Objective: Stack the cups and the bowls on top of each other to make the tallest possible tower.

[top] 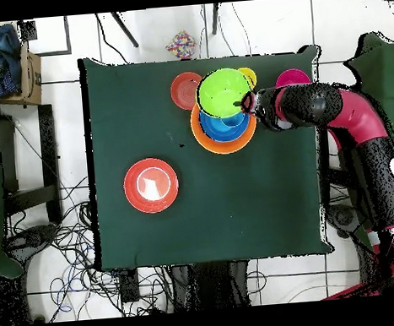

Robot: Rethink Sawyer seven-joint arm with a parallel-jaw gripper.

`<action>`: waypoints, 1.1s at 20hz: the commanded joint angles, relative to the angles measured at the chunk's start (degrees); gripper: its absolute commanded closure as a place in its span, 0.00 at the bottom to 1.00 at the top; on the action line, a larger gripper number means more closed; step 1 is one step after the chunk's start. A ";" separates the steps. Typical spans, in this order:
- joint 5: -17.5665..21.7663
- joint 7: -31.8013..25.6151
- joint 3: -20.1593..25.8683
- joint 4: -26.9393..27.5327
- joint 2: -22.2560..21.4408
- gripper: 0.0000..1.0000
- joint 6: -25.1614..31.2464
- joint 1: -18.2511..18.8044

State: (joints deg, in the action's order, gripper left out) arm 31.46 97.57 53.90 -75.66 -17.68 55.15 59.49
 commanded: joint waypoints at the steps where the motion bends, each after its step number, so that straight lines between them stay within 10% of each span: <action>1: 0.61 -13.80 -1.68 1.30 -0.80 0.00 3.97 -1.99; 13: -1.82 -11.47 -1.62 -2.60 -4.29 0.00 4.00 -1.03; 14: -1.73 -10.89 -1.94 -2.69 -4.48 1.00 3.46 -1.19; 22: -1.38 -11.77 -3.12 -0.36 -3.99 1.00 5.14 -2.60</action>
State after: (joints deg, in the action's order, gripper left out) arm 28.69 97.57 54.02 -76.33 -22.70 55.17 59.91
